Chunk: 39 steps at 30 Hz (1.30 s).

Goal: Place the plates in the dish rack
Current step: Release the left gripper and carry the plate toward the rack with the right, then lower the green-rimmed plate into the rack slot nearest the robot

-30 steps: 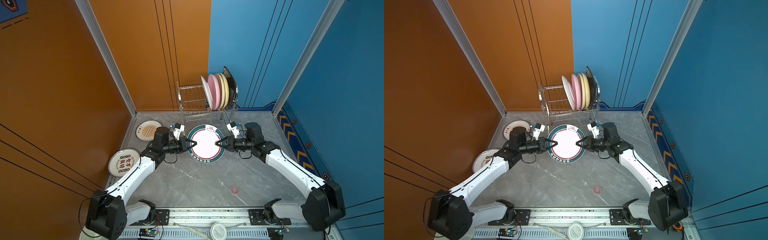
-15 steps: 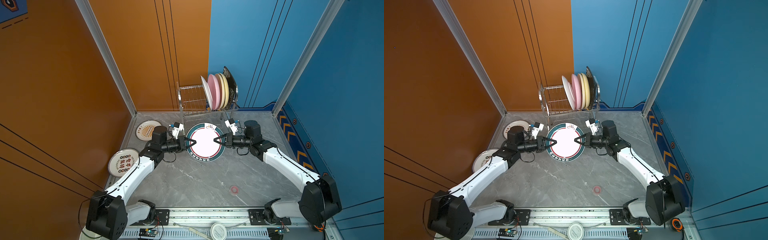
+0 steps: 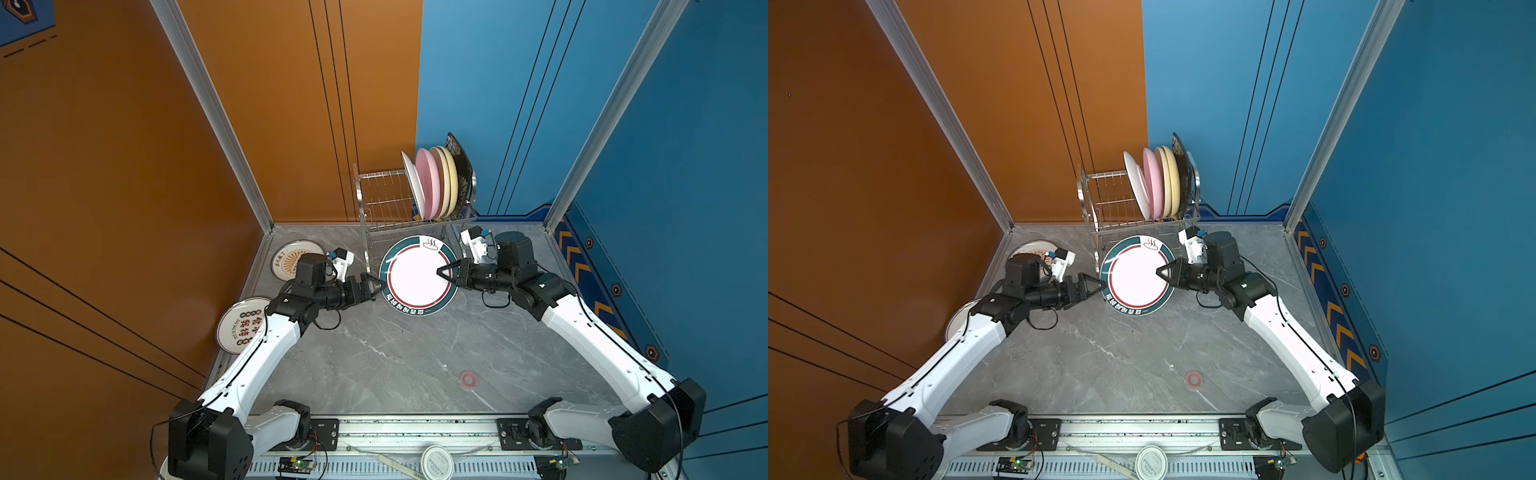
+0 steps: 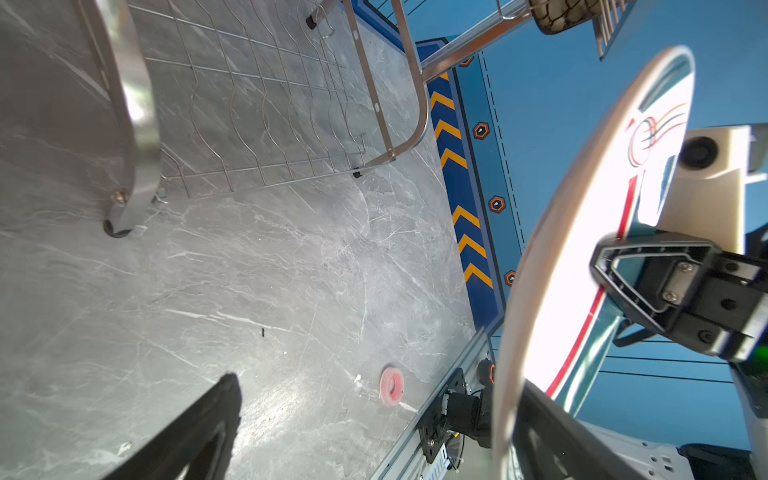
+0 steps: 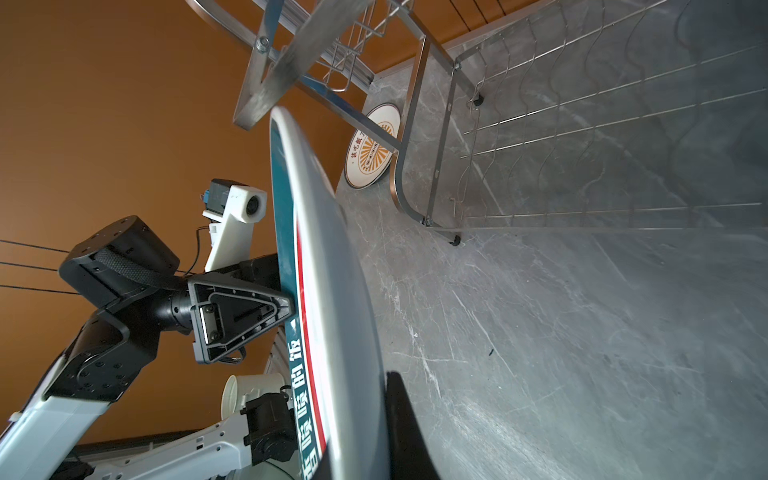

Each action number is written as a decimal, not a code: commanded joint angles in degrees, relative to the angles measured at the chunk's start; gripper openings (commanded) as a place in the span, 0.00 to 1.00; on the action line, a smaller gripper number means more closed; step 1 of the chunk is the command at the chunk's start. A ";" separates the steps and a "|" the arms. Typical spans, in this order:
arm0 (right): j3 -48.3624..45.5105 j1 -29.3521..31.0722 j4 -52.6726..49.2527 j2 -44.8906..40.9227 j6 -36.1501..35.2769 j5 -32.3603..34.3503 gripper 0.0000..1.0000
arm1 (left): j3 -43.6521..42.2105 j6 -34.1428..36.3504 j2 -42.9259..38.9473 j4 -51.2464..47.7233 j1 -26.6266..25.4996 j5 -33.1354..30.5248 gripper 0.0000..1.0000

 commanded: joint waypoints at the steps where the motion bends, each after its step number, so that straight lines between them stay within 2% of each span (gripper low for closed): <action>1: 7.63 3.10 -9.36 -1.90 -4.68 12.24 0.00 | 1.46 3.77 -0.12 -6.10 1.03 -6.66 0.99; 6: 20.31 10.00 -19.68 1.91 -7.50 26.58 0.00 | 2.59 5.04 0.54 -7.34 1.19 -8.64 0.98; 14: 41.17 20.16 -30.54 11.25 -10.24 48.62 0.00 | 2.58 5.47 0.65 -7.70 1.19 -9.75 0.98; 24: 65.11 28.04 -31.44 25.58 -21.26 72.34 0.00 | 1.39 6.82 0.62 -7.76 0.67 -10.86 0.98; 26: 68.37 29.02 -29.23 28.49 -23.68 75.99 0.00 | 1.26 7.13 0.88 -7.75 0.55 -10.84 0.98; 31: 68.47 29.62 -18.29 32.18 -29.06 81.90 0.00 | 0.82 7.94 1.28 -7.69 0.14 -10.69 0.98; 39: 64.37 30.15 4.48 37.36 -41.20 87.19 0.00 | 0.29 8.06 1.23 -6.82 -0.26 -9.97 0.98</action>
